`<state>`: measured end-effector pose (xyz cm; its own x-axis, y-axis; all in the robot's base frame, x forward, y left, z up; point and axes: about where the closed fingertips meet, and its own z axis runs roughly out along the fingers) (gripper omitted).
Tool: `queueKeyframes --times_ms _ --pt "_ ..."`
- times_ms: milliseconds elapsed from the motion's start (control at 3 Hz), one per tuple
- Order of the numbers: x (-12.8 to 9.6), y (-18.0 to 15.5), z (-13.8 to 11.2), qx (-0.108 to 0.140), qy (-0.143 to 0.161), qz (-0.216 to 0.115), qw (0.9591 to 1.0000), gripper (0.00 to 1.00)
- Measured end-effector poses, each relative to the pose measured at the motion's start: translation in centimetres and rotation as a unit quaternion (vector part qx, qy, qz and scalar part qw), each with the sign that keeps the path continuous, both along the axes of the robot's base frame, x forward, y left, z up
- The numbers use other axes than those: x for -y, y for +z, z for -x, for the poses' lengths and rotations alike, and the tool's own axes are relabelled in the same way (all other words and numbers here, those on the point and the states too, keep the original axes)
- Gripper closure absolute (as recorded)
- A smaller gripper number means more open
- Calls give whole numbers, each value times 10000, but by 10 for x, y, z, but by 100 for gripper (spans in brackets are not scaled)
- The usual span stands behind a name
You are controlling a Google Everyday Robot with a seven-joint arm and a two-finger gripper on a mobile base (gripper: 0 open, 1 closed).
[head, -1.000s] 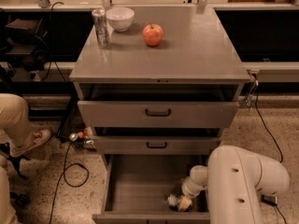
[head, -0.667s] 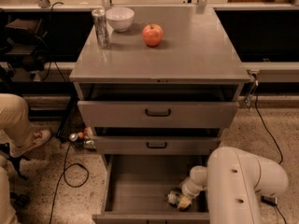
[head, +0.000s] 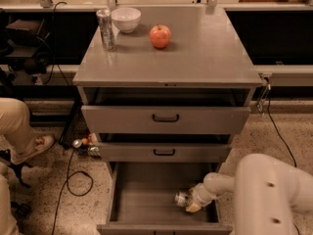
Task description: Pick 7up can from bottom drawer and place on counter
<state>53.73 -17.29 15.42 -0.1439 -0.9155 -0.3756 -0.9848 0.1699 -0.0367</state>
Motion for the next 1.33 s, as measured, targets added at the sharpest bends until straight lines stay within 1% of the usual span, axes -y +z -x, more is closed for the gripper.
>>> queueKeyframes --times_ms 333,667,1000,1333 --pt "8 55 1 428 32 -289 9987 100" --pt "38 121 8 958 -142 -493 9941 100" --pt "37 121 8 954 -134 -495 9941 100" --pt "55 147 11 1241 -336 -463 9906 100"
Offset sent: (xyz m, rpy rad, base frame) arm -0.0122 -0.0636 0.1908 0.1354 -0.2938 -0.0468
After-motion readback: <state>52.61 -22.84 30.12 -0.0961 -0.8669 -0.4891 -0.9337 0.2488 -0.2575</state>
